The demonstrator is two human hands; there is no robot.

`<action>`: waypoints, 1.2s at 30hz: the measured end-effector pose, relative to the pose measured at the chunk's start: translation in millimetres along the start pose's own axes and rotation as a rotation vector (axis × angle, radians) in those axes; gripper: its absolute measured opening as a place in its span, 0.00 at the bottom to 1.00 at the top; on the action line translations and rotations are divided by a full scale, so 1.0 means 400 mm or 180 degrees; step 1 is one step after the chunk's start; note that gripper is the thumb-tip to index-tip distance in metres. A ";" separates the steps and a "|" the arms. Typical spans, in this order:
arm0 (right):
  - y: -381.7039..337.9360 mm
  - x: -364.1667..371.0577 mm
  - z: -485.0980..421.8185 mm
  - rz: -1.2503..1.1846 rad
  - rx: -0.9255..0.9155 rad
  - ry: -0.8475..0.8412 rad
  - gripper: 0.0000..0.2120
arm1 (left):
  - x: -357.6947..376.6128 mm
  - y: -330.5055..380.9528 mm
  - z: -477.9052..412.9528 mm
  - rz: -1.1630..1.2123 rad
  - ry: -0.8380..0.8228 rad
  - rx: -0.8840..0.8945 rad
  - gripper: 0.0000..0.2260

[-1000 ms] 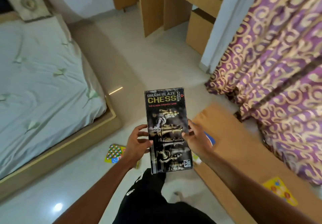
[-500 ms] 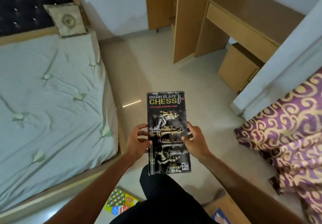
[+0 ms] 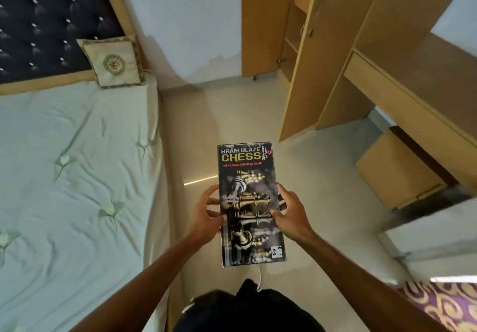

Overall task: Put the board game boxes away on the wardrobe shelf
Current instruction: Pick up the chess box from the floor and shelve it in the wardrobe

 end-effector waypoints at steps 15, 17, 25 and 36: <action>-0.354 -0.088 -1.038 0.0303 -0.0479 0.0069 0.28 | -0.255 0.388 -0.980 -0.0550 0.0255 0.0347 0.32; -0.412 -0.107 -1.180 0.0253 -0.0470 0.0109 0.27 | -0.294 0.458 -1.129 -0.0537 0.0188 0.0357 0.31; -0.512 -0.189 -1.652 0.0113 -0.0344 0.0235 0.30 | -0.368 0.668 -1.608 -0.0650 -0.0050 0.0364 0.31; -0.643 -0.383 -2.391 -0.0044 -0.0378 0.0495 0.29 | -0.370 0.980 -2.363 -0.0854 -0.0260 0.0340 0.35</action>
Point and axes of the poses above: each hand's wrist, its own z-axis away from the middle knuckle, its own x-axis out of the palm, y = z × x, the point moved 4 cm from there along -z, towards the middle knuckle, and after that the axes turned 3 degrees about -y, right-handed, at the moved point
